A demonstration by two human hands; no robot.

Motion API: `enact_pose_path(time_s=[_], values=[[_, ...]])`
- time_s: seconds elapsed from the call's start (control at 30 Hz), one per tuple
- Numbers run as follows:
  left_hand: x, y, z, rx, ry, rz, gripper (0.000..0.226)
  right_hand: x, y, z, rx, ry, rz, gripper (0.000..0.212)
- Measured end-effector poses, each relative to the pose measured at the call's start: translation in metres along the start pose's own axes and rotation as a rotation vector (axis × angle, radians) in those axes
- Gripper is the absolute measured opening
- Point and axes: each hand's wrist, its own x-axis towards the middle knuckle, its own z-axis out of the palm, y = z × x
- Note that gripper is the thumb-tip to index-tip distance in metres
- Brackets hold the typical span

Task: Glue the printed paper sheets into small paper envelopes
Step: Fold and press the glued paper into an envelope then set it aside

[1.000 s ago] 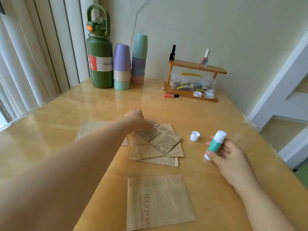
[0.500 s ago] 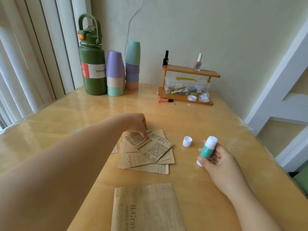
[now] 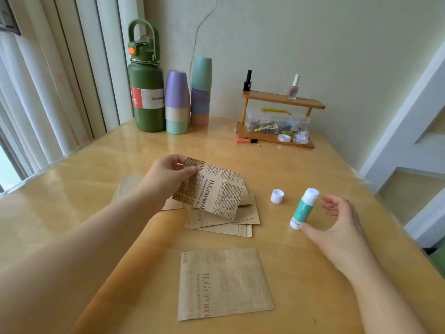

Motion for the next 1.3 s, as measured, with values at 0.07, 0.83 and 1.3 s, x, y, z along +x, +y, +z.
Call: enact_pose_path(time_s=[0.07,0.83,1.3], values=[[-0.023,-0.001,-0.013,-0.143,0.044,-0.011,0.015,-0.009,-0.008,-0.01,-0.018,0.211,-0.144,0.049],[-0.187,-0.039,-0.049,0.637,-0.085,0.464,0.014,-0.087,-0.033,0.021,0.33,-0.35,0.137,0.012],[-0.193,-0.06,-0.053,0.805,-0.18,0.742,0.022,-0.092,-0.033,0.023,0.337,-0.423,0.099,0.015]])
